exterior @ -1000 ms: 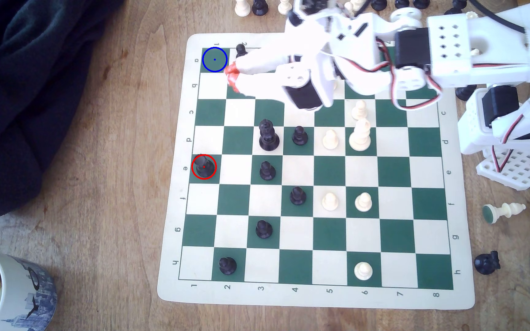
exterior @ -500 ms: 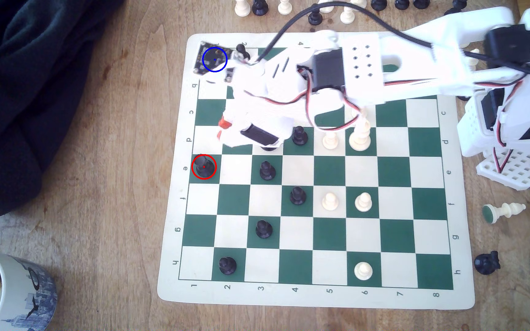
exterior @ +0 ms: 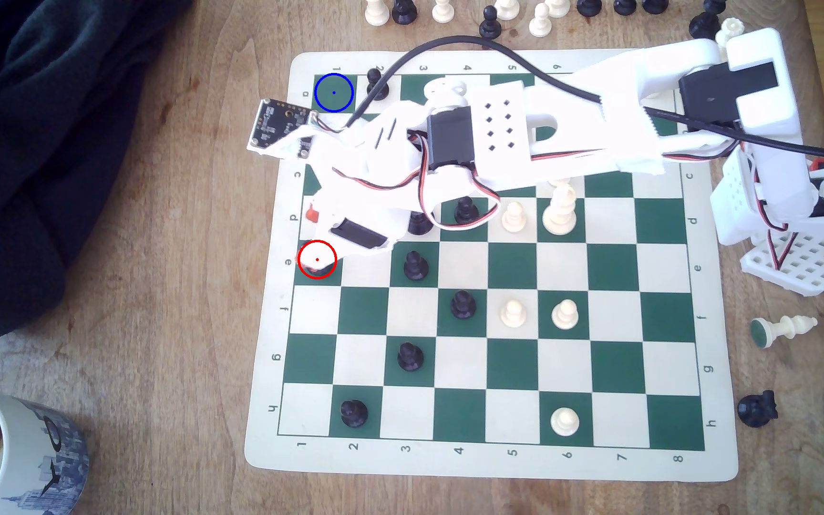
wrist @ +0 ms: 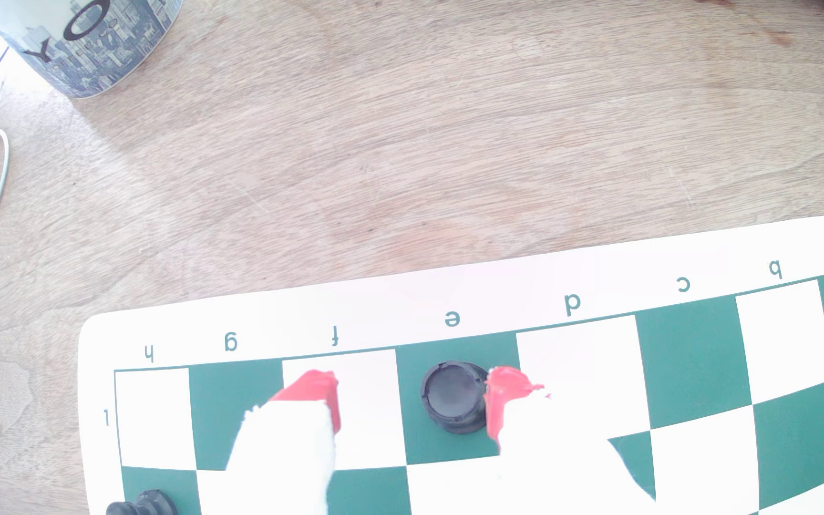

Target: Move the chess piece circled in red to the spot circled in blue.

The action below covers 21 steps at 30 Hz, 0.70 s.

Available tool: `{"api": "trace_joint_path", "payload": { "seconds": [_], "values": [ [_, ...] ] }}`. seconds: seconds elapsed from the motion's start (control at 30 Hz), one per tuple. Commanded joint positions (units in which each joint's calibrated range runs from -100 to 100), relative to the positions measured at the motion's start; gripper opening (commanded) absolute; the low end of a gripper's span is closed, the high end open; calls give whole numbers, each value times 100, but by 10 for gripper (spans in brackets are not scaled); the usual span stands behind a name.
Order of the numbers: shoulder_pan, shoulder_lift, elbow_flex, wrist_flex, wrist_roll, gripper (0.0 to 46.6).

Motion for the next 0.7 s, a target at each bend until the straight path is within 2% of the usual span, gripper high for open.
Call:
{"api": "trace_joint_path", "payload": {
  "seconds": [0.0,0.3,0.67],
  "values": [
    [8,13,-805,95,-24,168],
    [172,531,-1250,136,-15,172],
    [94,837,-1522,128,-29,183]
  ]
}}
